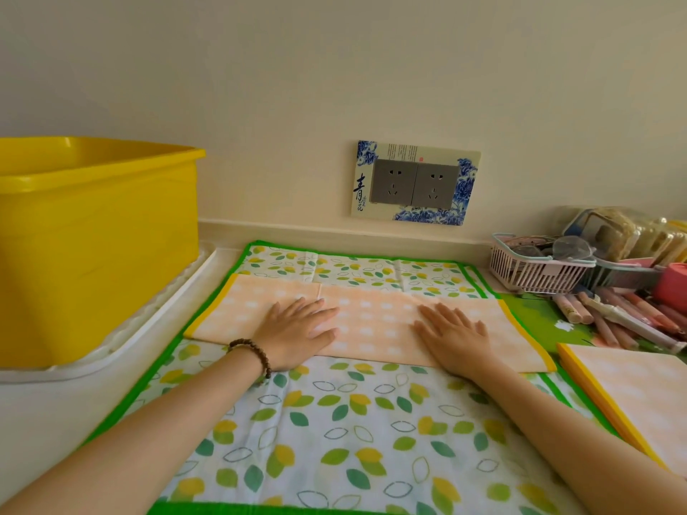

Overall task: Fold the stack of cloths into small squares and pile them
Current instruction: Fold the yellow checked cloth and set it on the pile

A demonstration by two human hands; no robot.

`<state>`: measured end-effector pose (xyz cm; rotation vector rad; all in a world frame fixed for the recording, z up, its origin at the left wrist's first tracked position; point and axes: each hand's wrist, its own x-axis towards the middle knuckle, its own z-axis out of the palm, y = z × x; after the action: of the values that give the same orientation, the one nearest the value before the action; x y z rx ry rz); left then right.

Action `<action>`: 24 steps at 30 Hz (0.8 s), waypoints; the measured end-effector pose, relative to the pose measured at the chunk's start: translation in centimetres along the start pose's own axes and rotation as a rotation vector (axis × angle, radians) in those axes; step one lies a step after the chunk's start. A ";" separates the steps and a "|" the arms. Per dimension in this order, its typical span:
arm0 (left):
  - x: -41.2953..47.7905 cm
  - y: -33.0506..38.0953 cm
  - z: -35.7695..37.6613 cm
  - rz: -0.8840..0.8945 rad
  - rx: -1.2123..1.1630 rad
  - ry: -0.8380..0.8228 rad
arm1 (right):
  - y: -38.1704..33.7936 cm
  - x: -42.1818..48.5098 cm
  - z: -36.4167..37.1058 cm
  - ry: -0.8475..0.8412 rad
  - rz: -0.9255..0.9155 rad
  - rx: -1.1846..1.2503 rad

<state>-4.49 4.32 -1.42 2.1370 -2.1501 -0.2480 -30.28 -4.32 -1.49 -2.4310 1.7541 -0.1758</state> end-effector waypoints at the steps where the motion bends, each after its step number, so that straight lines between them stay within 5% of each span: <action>1: 0.0 0.0 0.0 0.000 -0.001 0.001 | 1.0 -0.1 -0.2 -0.003 0.023 -0.004; 15: 0.0 0.1 0.0 -0.014 -0.013 -0.003 | 4.7 -0.3 -1.7 0.028 0.105 -0.033; 24: 0.2 -0.1 0.1 -0.022 -0.032 0.002 | -6.4 -2.9 0.2 -0.063 -0.340 0.039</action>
<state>-4.43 4.16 -1.53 2.1437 -2.1084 -0.2799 -25.20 0.39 -0.53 -2.6559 1.2882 -0.1642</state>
